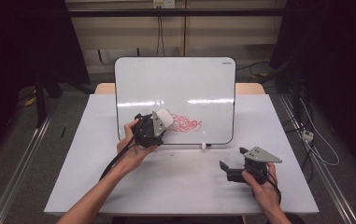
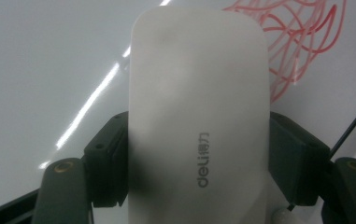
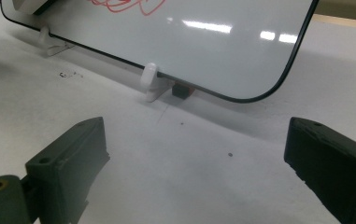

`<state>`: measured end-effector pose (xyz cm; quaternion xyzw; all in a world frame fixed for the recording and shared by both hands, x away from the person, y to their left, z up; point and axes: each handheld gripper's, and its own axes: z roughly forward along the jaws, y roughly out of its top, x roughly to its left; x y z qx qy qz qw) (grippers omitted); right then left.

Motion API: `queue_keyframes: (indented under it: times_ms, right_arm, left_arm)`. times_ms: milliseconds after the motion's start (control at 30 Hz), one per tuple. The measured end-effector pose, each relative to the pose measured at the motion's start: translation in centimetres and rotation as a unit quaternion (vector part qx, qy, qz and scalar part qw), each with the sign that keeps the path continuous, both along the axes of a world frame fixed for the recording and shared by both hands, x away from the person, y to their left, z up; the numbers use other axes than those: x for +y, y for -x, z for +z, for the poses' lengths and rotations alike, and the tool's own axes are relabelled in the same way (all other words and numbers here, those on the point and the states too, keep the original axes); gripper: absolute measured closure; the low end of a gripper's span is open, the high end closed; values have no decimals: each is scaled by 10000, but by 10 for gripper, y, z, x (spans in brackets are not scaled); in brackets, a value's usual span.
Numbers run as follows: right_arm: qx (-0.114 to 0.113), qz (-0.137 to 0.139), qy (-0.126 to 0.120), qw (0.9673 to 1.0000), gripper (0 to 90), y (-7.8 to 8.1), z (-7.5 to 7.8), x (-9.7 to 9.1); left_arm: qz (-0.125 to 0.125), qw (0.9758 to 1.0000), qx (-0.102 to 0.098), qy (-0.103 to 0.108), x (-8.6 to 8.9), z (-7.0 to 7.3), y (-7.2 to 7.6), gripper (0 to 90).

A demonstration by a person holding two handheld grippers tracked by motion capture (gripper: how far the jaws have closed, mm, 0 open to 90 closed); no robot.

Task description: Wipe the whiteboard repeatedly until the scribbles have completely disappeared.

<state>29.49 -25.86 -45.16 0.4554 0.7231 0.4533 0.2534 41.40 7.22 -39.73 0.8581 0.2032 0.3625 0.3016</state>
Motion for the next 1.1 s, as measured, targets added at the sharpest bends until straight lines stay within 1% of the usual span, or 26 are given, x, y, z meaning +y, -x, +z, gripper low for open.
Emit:
queue_keyframes:
  times_ms: [167,200,267,300,367,400,433,533,567,633,733,767,800,867,967,1000,1067,1100]
  right_arm:
    - [1,9,-6,10000,59,0,0,0]
    - [2,-5,-26,10000,58,0,0,0]
    - [13,-14,-18,10000,59,1,0,-1]
    - [10,-15,-23,10000,58,1,0,-2]
    - [-4,-9,-15,10000,59,1,0,-2]
    - [-10,-10,-11,10000,59,1,0,-3]
    - [-3,-29,-32,10000,59,1,0,-3]
    - [-9,-29,-21,10000,58,1,0,-3]
    - [-15,-23,-15,10000,59,2,0,-3]
    - [-18,-7,-12,10000,59,2,0,-3]
    - [-8,-13,-20,10000,59,2,0,-3]
    - [-8,-9,-17,10000,59,1,0,-3]
    - [-17,-8,-15,10000,59,1,0,-3]
    - [-12,-4,-17,10000,59,1,0,-3]
    - [-26,11,-7,10000,58,1,0,-2]
    - [-27,9,-3,10000,59,1,0,-2]
    - [-18,16,7,10000,59,1,0,-2]
    - [-21,27,13,10000,58,1,1,-1]
  left_arm:
    - [-30,10000,-2,0,1,1,-2,304]
    - [4,10000,14,70,2,3,-3,305]
    - [40,9999,-5,108,4,7,-6,305]
    - [34,9998,40,182,5,9,-8,305]
    - [41,9997,88,206,6,11,-11,305]
    - [5,9998,82,156,6,12,-12,304]
    - [13,9999,64,147,6,13,-12,305]
    - [78,9997,51,241,8,18,-16,305]
    - [107,9994,84,305,10,21,-19,305]
    - [128,9993,118,340,10,24,-23,305]
    - [140,9993,105,323,9,29,-26,305]
    - [161,9992,102,347,8,30,-26,305]
    - [181,9993,110,309,7,31,-27,305]
    - [207,9992,71,322,6,30,-27,304]
    - [224,9994,58,274,6,30,-25,304]
    - [194,9996,47,215,5,29,-25,304]
    - [141,9997,36,193,0,26,-23,305]
    - [114,9999,-5,125,-4,24,-21,305]
